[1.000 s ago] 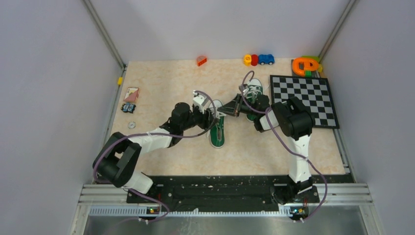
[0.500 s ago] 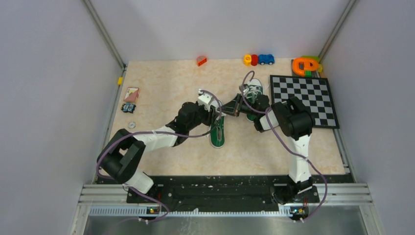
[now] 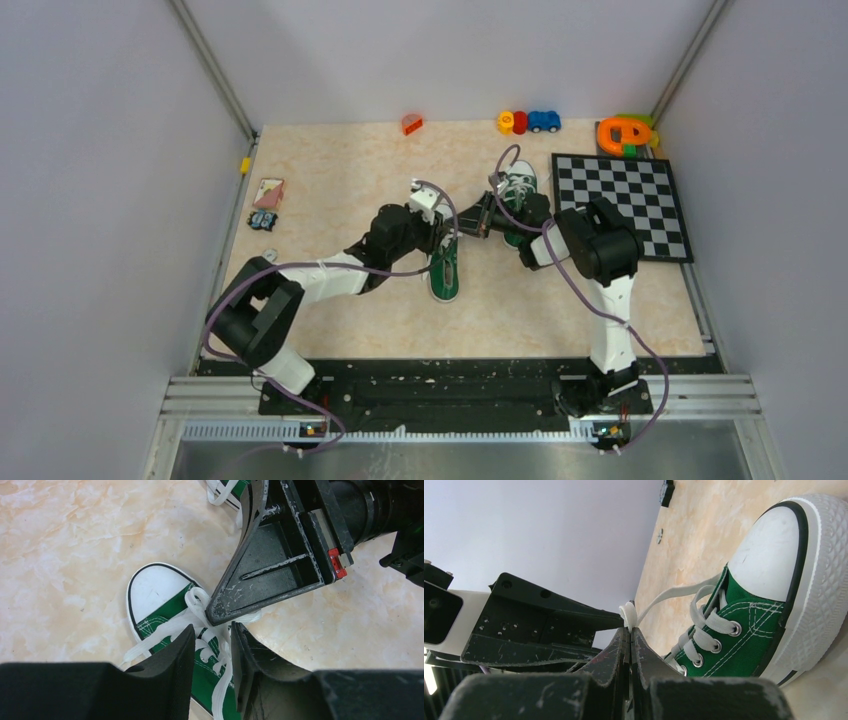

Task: Tie the shoes
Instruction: Cross the shoelace with the shoelace.

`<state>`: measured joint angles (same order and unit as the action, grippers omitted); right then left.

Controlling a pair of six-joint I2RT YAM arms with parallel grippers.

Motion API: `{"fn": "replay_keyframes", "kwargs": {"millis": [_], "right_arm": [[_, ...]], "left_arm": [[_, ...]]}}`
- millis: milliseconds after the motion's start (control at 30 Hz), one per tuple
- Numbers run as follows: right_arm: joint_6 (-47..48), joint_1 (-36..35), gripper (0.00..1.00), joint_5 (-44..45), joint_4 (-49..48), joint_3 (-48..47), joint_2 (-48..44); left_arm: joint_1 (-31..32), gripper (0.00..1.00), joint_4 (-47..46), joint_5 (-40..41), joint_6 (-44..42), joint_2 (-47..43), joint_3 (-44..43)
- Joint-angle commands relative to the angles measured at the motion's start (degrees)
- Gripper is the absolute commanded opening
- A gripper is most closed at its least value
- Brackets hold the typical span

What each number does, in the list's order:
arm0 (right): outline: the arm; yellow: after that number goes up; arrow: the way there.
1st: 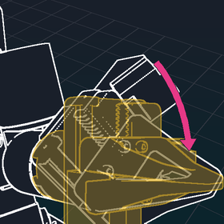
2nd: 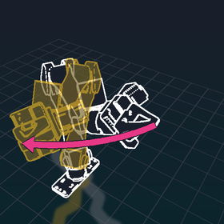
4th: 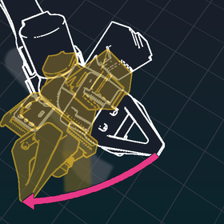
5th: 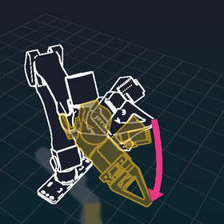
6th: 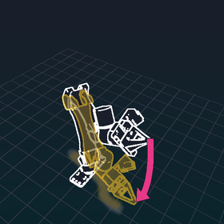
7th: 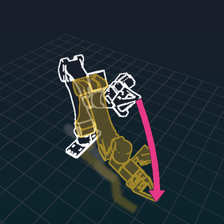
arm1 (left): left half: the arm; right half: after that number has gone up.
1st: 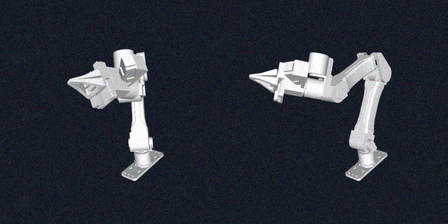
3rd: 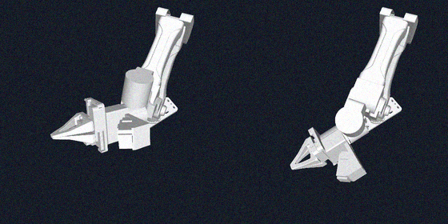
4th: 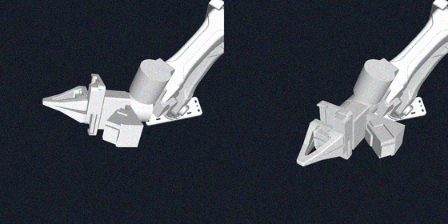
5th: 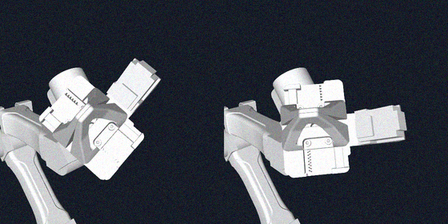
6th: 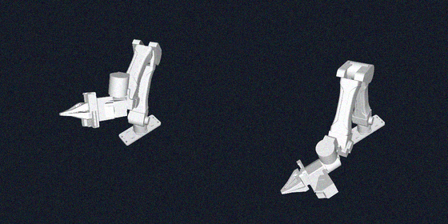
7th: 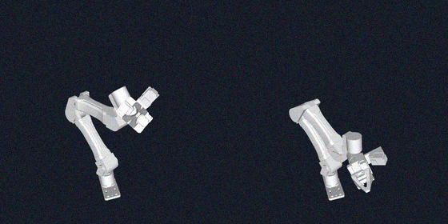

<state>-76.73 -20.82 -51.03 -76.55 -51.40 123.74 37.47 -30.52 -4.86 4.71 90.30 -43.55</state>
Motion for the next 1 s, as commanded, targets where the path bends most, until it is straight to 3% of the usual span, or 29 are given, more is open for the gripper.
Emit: {"fn": "replay_keyframes", "kwargs": {"millis": [0,367,433,633,867,967], "right_arm": [[0.18,0.19,0.0,0.45,-1.59,-0.5,-3.32],[0.94,0.21,0.01,0.58,-0.7,-0.28,-3.73],[0.99,0.23,0.01,0.66,-0.62,-0.28,-3.77],[1.04,0.23,0.04,0.51,-0.58,-0.06,-3.85],[1.5,0.23,0.23,0.4,-0.35,0.19,-3.69],[1.5,0.21,0.24,0.4,-0.52,0.24,-3.6]], "left_arm": [[0.54,0.33,-0.11,0.02,-0.47,0.88,-2.45],[0.76,0.36,1.34,-0.41,0.84,0.53,-1.55],[0.79,0.32,1.13,-0.47,0.91,1.02,-1.63],[0.68,0.01,0.52,-1.25,1.32,2.23,-1.67],[0.73,0.0,0.21,-1.45,1.3,1.09,-1.04],[0.7,0.0,0.19,-2.14,1.02,0.77,-1.21]]}}
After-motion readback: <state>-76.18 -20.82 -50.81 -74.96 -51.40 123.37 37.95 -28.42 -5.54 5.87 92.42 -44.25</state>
